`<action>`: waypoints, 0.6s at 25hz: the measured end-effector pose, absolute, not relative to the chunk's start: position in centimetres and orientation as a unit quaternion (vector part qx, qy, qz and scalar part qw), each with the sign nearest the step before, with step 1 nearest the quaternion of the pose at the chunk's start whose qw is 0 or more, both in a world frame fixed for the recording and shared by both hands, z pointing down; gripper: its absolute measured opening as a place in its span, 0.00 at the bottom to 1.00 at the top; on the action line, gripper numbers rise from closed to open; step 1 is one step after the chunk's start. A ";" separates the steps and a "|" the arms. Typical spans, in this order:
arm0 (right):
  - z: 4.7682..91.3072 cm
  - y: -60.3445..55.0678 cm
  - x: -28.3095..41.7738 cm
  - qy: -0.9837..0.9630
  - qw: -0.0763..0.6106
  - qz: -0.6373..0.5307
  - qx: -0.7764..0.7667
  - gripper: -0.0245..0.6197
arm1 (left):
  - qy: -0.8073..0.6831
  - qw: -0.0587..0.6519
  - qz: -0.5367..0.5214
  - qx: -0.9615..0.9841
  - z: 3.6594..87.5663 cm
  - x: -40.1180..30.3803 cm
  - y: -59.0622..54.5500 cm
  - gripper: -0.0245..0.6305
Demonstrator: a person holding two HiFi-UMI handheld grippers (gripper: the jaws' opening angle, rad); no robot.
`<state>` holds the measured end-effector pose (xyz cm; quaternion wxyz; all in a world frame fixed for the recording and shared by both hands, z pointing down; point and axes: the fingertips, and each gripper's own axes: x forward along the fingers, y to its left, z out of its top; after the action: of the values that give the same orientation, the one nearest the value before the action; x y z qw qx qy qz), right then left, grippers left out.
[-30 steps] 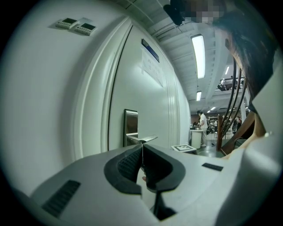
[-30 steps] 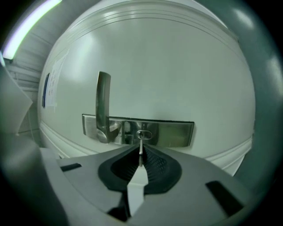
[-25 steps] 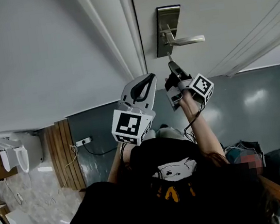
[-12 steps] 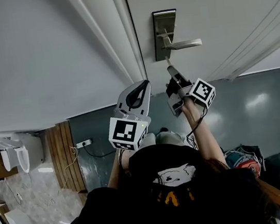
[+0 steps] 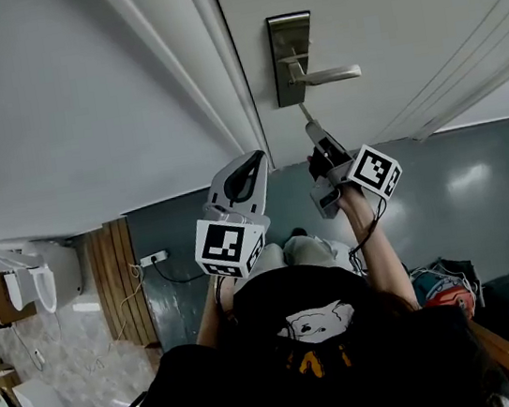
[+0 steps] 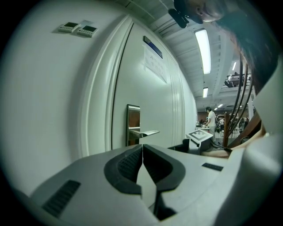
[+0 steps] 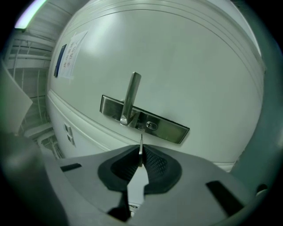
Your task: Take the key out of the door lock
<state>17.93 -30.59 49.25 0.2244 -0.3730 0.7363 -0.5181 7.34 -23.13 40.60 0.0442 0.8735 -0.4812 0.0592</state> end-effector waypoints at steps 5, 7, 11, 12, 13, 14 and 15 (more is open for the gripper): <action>48.2 -29.0 17.6 0.761 0.190 -0.493 -0.377 0.07 | -0.480 0.041 0.060 0.874 40.4 7.0 -22.4 0.05; 47.9 -28.3 17.2 0.770 0.176 -0.483 -0.378 0.07 | -0.481 0.040 0.062 0.874 40.4 6.4 -22.0 0.05; 47.2 -26.4 15.8 0.784 0.156 -0.469 -0.377 0.07 | -0.483 0.043 0.064 0.872 40.5 4.7 -20.6 0.05; 47.0 -25.8 15.4 0.787 0.150 -0.464 -0.377 0.07 | -0.484 0.045 0.064 0.872 40.5 4.2 -20.2 0.05; 46.9 -25.1 15.0 0.791 0.143 -0.460 -0.376 0.07 | -0.484 0.047 0.063 0.872 40.5 3.7 -19.8 0.05; 46.9 -24.5 14.5 0.795 0.137 -0.456 -0.376 0.07 | -0.484 0.049 0.063 0.871 40.7 3.3 -19.4 0.05; 47.0 -23.9 14.1 0.797 0.132 -0.454 -0.376 0.07 | -0.484 0.050 0.063 0.871 40.8 2.8 -19.0 0.05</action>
<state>14.09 -23.86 47.03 0.1317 -0.3762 0.7969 -0.4539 2.83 -18.98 40.84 0.0503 0.8712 -0.4843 0.0629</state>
